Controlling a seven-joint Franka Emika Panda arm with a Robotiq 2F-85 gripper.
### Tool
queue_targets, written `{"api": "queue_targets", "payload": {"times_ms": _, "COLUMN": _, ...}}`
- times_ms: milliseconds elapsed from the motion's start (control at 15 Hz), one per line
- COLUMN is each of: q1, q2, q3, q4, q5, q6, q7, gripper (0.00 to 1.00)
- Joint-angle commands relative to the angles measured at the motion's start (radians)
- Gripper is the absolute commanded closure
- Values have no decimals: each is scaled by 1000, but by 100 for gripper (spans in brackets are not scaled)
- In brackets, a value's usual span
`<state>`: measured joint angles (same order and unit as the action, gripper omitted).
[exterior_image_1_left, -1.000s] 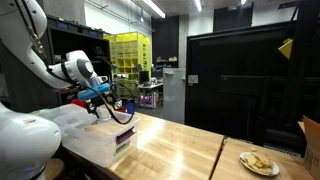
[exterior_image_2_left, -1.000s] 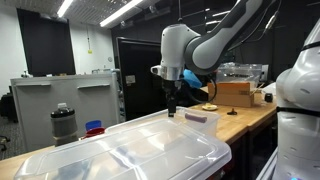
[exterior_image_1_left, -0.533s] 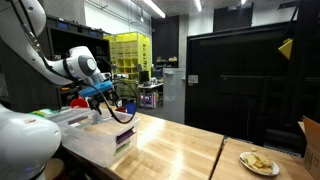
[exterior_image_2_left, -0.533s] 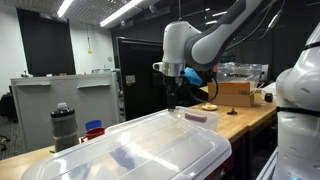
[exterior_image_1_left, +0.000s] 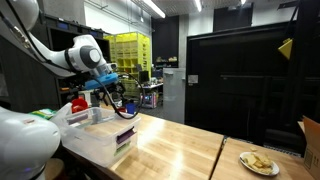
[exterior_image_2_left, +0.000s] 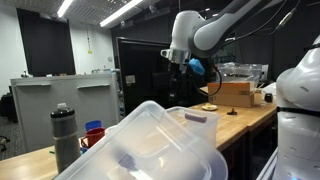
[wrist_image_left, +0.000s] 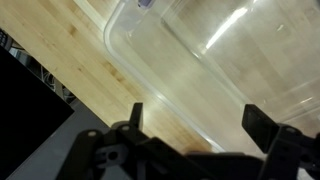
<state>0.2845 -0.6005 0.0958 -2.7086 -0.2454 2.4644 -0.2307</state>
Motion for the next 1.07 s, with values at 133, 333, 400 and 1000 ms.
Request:
{"api": "queue_targets", "payload": {"times_ms": 133, "q1": -23, "q2": -41, "q3": -72, "q4": -26, "q5": 58, "q6": -10, "q7": -70, "gripper": 0}}
{"api": "queue_targets", "payload": {"times_ms": 333, "q1": -29, "q2": -35, "q3": -113, "q4": -37, "q5": 105, "q6": -22, "q7": -102, "gripper": 0}}
{"api": "queue_targets", "payload": {"times_ms": 400, "q1": -36, "q2": -33, "q3": -120, "q4": -41, "q5": 119, "q6": -36, "q7": -98, "gripper": 0}}
{"api": "queue_targets", "payload": {"times_ms": 1000, "q1": -93, "q2": 20, "q3": -143, "q4": -59, "q5": 189, "q6": -40, "q7": -55, "gripper": 0}}
